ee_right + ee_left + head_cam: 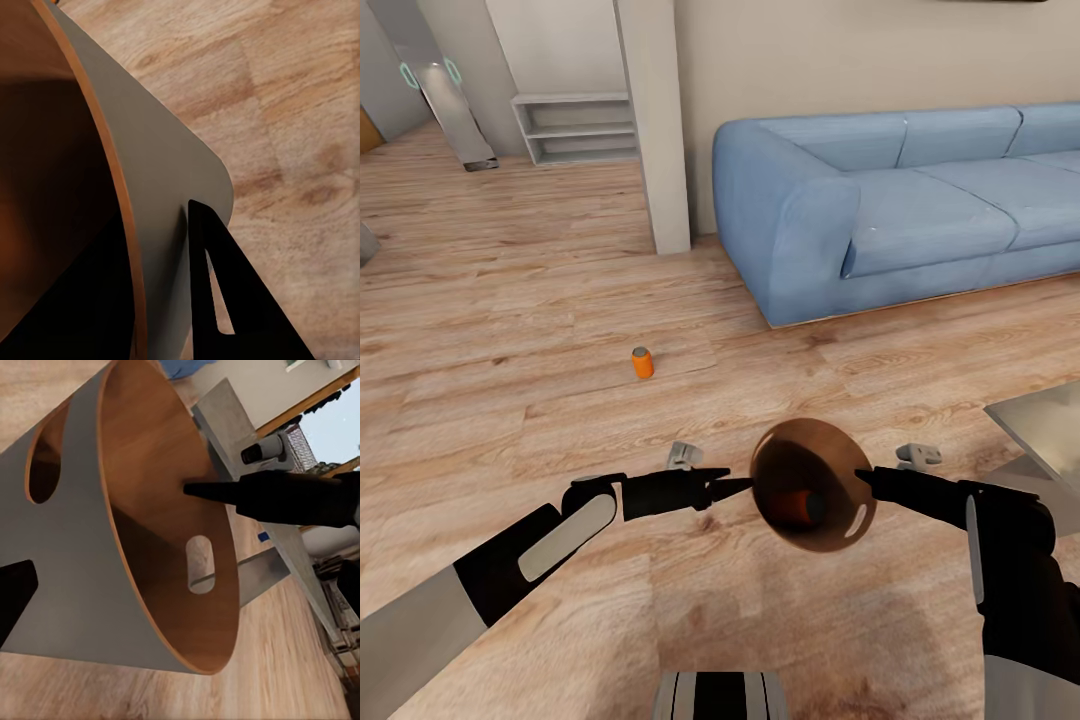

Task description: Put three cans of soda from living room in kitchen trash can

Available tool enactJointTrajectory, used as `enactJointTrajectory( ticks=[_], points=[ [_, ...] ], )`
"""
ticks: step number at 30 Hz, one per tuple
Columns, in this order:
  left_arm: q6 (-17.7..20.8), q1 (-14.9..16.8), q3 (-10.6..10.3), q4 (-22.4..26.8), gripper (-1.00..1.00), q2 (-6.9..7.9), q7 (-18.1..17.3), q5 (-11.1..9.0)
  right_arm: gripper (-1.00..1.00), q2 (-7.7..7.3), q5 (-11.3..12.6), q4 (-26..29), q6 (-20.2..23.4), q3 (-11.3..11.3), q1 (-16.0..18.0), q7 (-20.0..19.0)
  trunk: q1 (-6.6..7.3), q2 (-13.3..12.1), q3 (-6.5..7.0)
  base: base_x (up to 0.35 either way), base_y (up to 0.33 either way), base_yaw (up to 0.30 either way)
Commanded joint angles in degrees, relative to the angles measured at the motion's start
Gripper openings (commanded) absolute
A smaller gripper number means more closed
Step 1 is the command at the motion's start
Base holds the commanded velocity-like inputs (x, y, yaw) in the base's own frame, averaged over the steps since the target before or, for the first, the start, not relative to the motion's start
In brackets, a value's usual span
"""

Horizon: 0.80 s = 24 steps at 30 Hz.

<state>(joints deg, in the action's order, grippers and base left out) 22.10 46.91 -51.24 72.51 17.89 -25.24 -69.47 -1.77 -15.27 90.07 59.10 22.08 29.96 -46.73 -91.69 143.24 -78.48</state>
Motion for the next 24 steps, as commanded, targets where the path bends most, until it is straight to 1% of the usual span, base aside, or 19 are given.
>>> enactJointTrajectory(
  ticks=[1,13,16,21,24],
  points=[
    [-0.02,-0.01,0.00,0.03,1.00,-0.02,-0.03,-0.02,-1.00,0.04,1.56,0.02,0.58,-0.02,0.01,-0.22,0.01,0.00,0.00,0.000,0.000,0.000],
    [0.01,-0.01,0.00,-0.03,1.00,-0.05,0.02,-0.10,-1.00,0.09,1.56,0.02,0.66,-0.02,0.01,-0.22,0.01,0.00,0.00,0.005,0.004,0.000],
    [0.18,-0.01,0.03,-0.42,1.00,-0.03,0.07,-0.53,-1.00,0.14,1.56,0.04,0.67,-0.06,0.01,-0.25,0.01,0.00,0.00,0.178,0.156,0.000],
    [0.01,-0.02,0.08,-0.50,1.00,0.09,0.02,-0.57,-1.00,0.10,1.56,0.02,0.66,-0.07,0.01,-0.29,0.01,0.00,0.00,0.276,0.232,0.000],
    [-0.01,-0.01,0.08,-0.52,1.00,0.20,0.01,-0.64,-1.00,0.10,1.56,0.02,0.67,-0.06,0.01,-0.29,0.01,0.00,0.00,0.173,0.142,0.000]
  ],
)
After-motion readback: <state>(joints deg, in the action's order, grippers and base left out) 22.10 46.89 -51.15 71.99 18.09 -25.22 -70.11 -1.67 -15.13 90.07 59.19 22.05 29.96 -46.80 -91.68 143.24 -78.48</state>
